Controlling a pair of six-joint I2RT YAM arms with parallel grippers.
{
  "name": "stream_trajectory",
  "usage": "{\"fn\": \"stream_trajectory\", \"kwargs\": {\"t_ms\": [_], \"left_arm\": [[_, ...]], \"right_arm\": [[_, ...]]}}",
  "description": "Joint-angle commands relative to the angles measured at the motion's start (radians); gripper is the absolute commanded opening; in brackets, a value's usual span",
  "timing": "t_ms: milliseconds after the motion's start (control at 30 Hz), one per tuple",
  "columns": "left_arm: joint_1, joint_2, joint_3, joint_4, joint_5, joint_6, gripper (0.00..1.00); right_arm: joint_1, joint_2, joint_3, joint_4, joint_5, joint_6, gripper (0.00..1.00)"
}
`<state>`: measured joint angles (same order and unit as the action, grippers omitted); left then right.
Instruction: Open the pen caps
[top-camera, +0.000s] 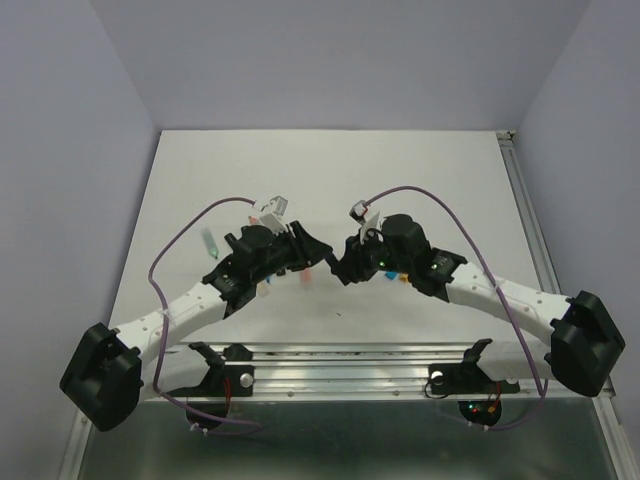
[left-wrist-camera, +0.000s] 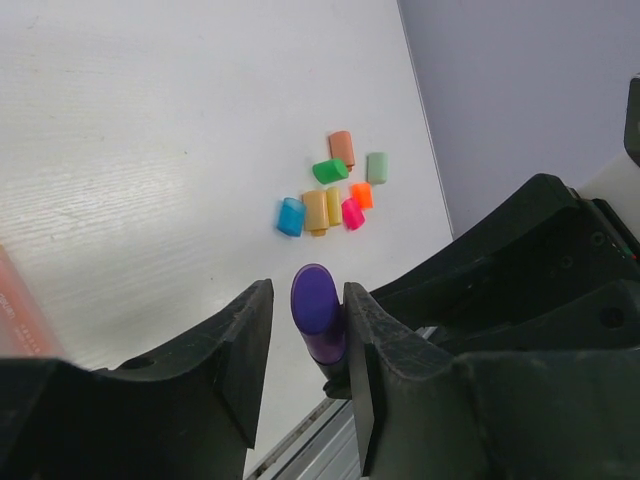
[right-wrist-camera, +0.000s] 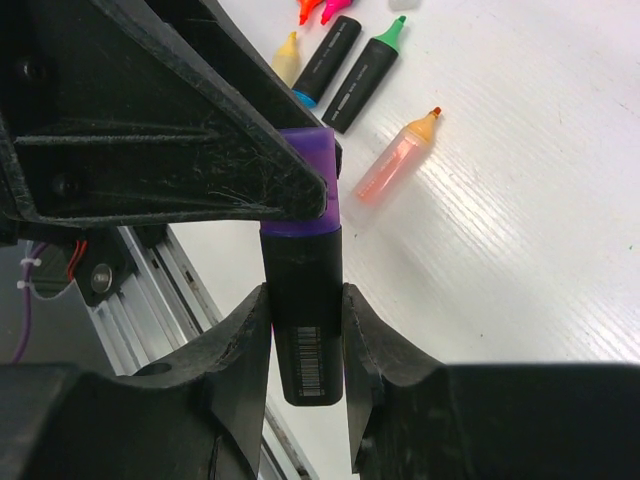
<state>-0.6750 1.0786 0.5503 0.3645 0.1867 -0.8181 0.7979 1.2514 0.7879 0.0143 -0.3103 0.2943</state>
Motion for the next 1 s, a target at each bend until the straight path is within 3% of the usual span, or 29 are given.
{"fn": "stream_trajectory", "kwargs": {"t_ms": [0,67,200,500,667,767,867,967], "left_arm": [[-0.006,0.000,0.042,0.040,0.023,0.007,0.45],[-0.009,0.006,0.039,0.059,0.037,0.000,0.40],[-0.012,0.021,0.039,0.062,0.042,-0.009,0.00],[-0.014,-0.026,-0.019,0.117,-0.013,-0.053,0.00],[0.006,-0.074,-0.042,0.128,-0.059,-0.124,0.00],[0.075,-0.077,-0.070,0.143,-0.086,-0.210,0.00],[0.149,-0.048,-0.095,0.194,-0.009,-0.251,0.00],[0.181,-0.043,-0.076,0.130,-0.036,-0.251,0.00]], "right_arm": [[0.014,-0.001,0.027,0.021,0.054,-0.012,0.01],[0.014,0.008,0.030,0.035,0.070,-0.003,0.01],[0.014,0.023,0.042,0.047,0.056,-0.001,0.01],[0.017,0.019,0.008,0.068,0.036,-0.024,0.01],[0.015,-0.052,-0.100,0.142,-0.185,0.018,0.01],[0.030,-0.073,-0.199,0.203,-0.274,0.121,0.01],[0.075,-0.086,-0.266,0.234,-0.256,0.169,0.01],[0.110,-0.118,-0.277,0.191,-0.199,0.183,0.01]]}}
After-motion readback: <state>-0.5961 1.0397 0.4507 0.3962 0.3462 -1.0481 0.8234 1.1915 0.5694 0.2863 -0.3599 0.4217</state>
